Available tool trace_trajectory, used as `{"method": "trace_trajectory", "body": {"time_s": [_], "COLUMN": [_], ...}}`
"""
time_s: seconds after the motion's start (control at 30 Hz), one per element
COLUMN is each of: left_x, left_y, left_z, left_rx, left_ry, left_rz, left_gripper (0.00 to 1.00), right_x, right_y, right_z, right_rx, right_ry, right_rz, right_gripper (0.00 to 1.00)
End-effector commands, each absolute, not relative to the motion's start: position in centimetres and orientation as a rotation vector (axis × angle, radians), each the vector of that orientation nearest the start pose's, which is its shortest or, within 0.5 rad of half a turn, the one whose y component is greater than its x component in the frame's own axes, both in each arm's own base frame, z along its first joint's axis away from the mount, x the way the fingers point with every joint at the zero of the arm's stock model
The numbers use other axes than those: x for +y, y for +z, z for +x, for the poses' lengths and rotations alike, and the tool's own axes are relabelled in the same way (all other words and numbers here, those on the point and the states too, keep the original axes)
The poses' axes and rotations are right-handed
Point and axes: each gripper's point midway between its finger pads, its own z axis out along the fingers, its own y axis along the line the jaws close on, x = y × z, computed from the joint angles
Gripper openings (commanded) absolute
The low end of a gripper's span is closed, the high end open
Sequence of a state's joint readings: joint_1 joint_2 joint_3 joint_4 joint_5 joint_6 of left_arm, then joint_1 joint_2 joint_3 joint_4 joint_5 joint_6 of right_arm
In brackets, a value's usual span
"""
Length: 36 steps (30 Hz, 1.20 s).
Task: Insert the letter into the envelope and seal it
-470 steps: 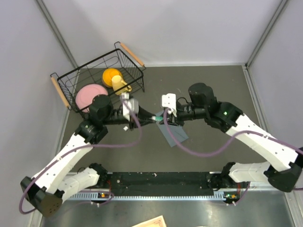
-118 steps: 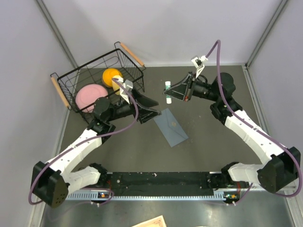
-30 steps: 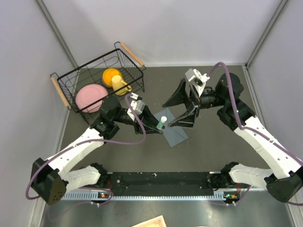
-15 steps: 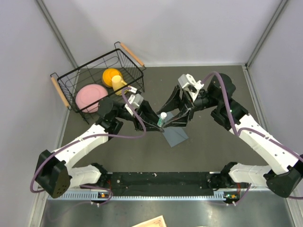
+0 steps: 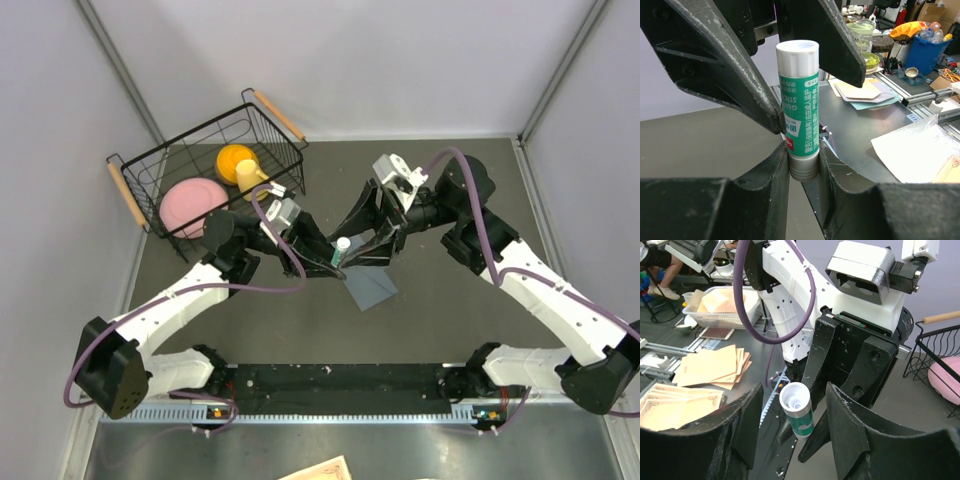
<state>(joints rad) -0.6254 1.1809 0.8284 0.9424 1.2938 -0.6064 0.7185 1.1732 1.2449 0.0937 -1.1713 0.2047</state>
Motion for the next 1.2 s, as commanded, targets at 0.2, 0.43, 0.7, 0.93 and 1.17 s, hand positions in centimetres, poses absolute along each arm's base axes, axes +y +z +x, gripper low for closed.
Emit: {"method": "trace_trajectory", "body": {"time_s": [0.2, 0.43, 0.7, 0.93, 1.17], "left_x": [-29.9, -30.1, -30.3, -30.5, -30.3], "left_y": [36.7, 36.2, 36.0, 36.3, 38.2], "left_z": [11.2, 11.5, 11.7, 12.7, 16.0], "left_rx": [0.86, 0.888, 0.902, 0.931, 0.975], "left_ry": [-1.581, -1.594, -1.603, -1.593, -1.475], "left_rz": [1.371, 1.358, 1.353, 1.268, 0.989], "left_gripper": [0.0, 0.0, 0.0, 0.0, 0.0], "right_x": [32.3, 32.5, 32.7, 33.3, 34.1], "right_y": [44.0, 44.0, 43.8, 41.9, 39.0], "right_z": [10.6, 10.4, 10.4, 12.0, 19.5], "right_rx": [0.927, 0.927, 0.933, 1.047, 1.393], "right_ry": [1.521, 1.529, 1.533, 1.515, 1.335], "right_rz": [-1.395, -1.397, -1.398, -1.338, -0.968], "right_gripper": [0.45, 0.43, 0.31, 0.0, 0.0]}}
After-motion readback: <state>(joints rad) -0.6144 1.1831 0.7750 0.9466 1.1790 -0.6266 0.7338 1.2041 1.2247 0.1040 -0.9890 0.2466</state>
